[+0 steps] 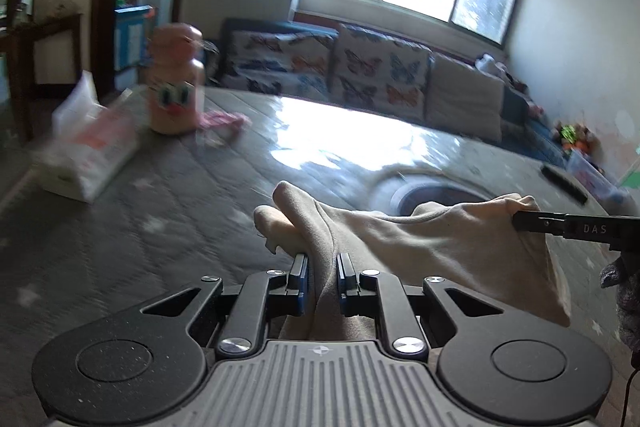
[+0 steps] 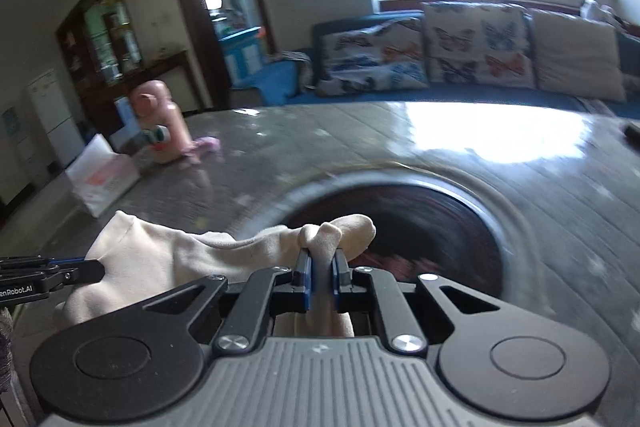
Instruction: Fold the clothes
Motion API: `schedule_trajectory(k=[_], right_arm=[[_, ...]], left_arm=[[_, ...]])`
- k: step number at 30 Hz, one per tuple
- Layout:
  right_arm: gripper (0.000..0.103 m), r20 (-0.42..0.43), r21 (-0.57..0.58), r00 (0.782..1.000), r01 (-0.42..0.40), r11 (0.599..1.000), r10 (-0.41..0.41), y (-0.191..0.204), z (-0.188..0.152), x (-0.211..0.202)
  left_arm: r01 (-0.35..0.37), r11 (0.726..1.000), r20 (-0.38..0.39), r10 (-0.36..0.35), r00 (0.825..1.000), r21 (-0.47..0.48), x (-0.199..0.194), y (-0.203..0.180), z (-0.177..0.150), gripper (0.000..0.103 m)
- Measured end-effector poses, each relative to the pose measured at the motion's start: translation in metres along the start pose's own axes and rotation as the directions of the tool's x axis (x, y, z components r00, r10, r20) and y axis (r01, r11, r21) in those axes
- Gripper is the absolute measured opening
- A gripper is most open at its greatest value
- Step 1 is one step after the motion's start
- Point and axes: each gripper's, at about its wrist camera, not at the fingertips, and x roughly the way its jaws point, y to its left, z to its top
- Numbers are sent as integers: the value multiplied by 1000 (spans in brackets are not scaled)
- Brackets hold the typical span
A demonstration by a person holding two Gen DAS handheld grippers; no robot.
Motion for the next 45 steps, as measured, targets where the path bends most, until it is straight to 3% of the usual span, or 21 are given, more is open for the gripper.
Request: schedule_trajectory(k=[9,15,18,20,22,25,31,38,41,43,45], right_arm=[[8,-6,-101,991,-131,986,131,71,37,57],[8,-26,-122,982,-189,974,187,97,46,96],[10,-48,-132,985,-169,977,164,101,45,113],[14,-70,-148,987,-151,977,141,103,43,123],[14,-80,-161,987,-151,975,139,103,41,123],[14,-97,-208,982,-179,962,162,107,36,116],[29,-158,-302,964,-254,919,215,124,17,104],[39,-200,-399,968,-220,890,149,134,-8,109],[49,-193,-401,970,-217,890,149,135,-10,102],[53,-189,-403,971,-215,890,149,136,-12,97],[74,-188,-408,971,-216,887,150,137,-15,94]], left_arm=[[-151,986,66,155,986,-67,-22,64,21,16],[-232,968,41,237,971,-95,-16,88,20,18],[-278,955,5,280,960,-101,-6,96,14,21],[-289,952,6,291,957,-98,-7,96,13,23],[-288,953,17,291,957,-94,-9,94,13,34],[-265,961,30,267,963,-76,-8,88,13,38],[-218,975,-21,218,976,-46,8,75,0,44],[-212,977,-60,211,976,-17,13,68,-17,53],[-207,978,-61,206,977,-14,11,65,-21,61],[-201,979,-52,200,978,-19,7,62,-22,77],[-198,980,-46,197,979,-18,2,59,-24,85]])
